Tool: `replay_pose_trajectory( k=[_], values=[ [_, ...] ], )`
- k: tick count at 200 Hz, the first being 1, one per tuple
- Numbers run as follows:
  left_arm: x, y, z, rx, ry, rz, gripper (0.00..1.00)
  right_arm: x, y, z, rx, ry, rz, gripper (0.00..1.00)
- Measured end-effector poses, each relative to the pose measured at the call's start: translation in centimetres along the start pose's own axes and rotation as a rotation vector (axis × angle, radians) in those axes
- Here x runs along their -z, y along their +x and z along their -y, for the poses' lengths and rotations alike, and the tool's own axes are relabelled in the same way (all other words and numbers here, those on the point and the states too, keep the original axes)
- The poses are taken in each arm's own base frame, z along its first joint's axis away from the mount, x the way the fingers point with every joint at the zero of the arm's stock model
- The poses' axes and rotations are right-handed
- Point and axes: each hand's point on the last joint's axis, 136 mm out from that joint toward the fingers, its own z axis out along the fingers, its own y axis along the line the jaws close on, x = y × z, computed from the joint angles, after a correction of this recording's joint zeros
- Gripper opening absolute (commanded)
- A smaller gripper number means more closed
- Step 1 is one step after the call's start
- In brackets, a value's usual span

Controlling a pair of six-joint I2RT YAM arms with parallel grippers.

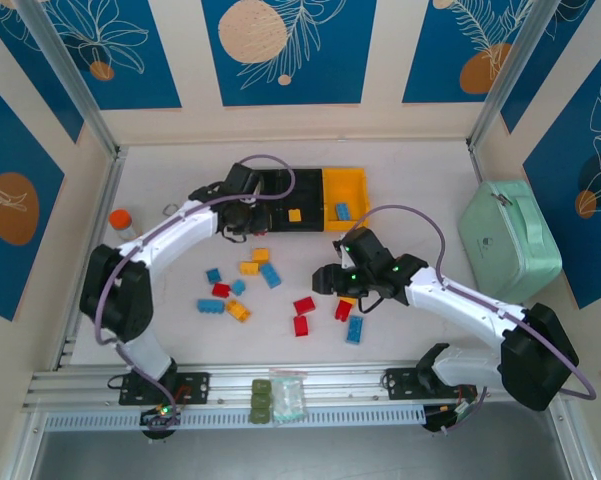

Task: Sort the legos into containers by color
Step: Place the lego in the container.

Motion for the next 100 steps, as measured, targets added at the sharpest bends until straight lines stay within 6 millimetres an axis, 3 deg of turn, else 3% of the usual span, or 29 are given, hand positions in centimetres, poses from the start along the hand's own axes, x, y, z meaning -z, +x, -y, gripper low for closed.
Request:
replay_pose_trajectory(
  k=[51,100],
  values=[
    [-3.9,-4.6,-1.3,-0.003,-0.047,0.004,0.27,0.0,-0.2,0.3,-0.011,0.025,0.02,0.57],
    [-6.9,-6.2,-1.9,-0.014,-0.086,-0.026,0.29,0.0,-0.4,0.5,-0.015,0.038,0.032,0.57]
  ],
)
